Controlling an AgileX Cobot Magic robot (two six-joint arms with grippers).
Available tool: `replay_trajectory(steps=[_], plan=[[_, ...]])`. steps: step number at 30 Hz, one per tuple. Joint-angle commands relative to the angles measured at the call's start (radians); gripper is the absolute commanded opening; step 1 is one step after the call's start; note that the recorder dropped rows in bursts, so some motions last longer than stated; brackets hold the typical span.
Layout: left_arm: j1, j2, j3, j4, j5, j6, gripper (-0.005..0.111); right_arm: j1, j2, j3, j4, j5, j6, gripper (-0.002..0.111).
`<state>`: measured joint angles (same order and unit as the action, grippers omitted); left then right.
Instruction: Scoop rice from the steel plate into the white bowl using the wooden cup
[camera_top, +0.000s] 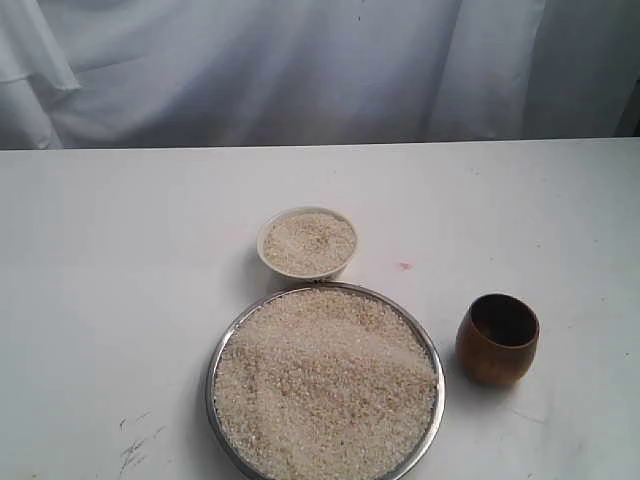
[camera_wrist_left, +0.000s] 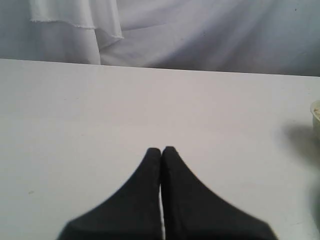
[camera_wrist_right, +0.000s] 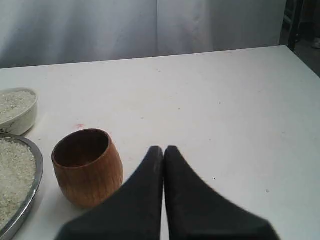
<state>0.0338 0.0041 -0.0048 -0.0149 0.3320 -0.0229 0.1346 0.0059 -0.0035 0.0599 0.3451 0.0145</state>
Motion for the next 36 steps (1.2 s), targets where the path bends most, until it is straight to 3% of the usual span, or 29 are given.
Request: replay_trajectory(steps=[1,5,8,9,12,17,21,28,36], plan=[[0.002,-0.004,0.005,0.001,-0.013,-0.001,0.000,-0.007,-0.006,0.004,-0.038,-0.019,0.000,0.000],[0.002,-0.004,0.005,0.001,-0.013,-0.001,0.000,-0.007,-0.006,0.004,-0.076,-0.228,0.017,0.000],[0.002,-0.004,0.005,0.001,-0.013,-0.001,0.000,-0.007,-0.006,0.004,0.046,-0.497,0.124,0.000],[0.002,-0.004,0.005,0.001,-0.013,-0.001,0.000,-0.007,-0.006,0.004,0.129,-0.662,0.202,0.000],[0.002,-0.004,0.005,0.001,-0.013,-0.001,0.000,-0.007,-0.006,0.004,0.225,-0.852,0.292,0.000],[0.002,-0.004,0.005,0.001,-0.013,-0.001,0.000,-0.007,-0.006,0.004,0.306,-0.667,0.310,0.000],[0.002,-0.004,0.005,0.001,-0.013,-0.001,0.000,-0.005,0.139,-0.116,0.296,-0.599,0.070,0.000],[0.002,-0.004,0.005,0.001,-0.013,-0.001,0.000,-0.005,0.648,-0.455,-0.066,-0.607,0.004,0.000],[0.002,-0.004,0.005,0.001,-0.013,-0.001,0.000,0.044,0.915,-0.346,-0.431,-0.854,0.321,0.000]])
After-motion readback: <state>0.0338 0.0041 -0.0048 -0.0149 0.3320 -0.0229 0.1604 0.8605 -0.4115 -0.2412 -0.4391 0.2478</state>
